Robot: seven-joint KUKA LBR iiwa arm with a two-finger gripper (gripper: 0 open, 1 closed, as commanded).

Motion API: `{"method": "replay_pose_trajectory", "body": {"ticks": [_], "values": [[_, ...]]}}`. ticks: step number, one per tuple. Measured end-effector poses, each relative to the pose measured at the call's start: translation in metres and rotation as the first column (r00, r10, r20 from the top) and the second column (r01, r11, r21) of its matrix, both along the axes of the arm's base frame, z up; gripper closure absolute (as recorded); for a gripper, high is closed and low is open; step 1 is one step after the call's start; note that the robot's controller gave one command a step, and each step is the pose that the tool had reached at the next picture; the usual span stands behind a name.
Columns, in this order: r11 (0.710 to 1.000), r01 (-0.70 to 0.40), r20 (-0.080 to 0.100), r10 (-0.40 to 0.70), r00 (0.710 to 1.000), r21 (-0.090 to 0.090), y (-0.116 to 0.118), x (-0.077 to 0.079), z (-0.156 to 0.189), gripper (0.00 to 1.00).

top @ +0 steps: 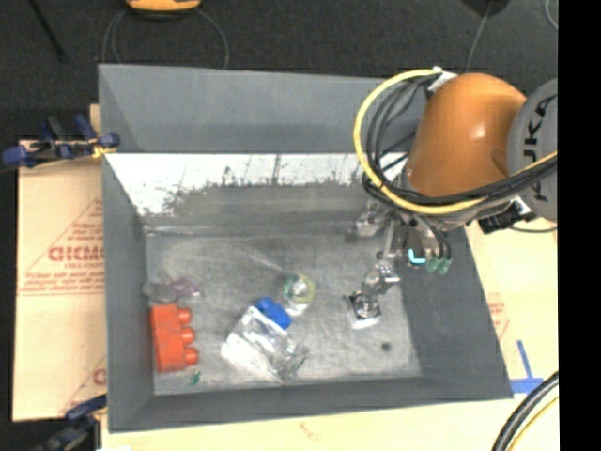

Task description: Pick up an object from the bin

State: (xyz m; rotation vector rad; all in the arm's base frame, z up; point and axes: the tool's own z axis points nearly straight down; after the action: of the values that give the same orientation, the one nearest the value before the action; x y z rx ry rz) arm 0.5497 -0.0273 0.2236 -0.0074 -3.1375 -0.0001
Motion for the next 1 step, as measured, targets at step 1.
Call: {"method": "replay_pose_trajectory", "body": {"ticks": [1], "values": [[0.988,-0.156,0.004,0.156,0.988,0.0,0.0777,-0.0113,-0.1142,0.0]]}}
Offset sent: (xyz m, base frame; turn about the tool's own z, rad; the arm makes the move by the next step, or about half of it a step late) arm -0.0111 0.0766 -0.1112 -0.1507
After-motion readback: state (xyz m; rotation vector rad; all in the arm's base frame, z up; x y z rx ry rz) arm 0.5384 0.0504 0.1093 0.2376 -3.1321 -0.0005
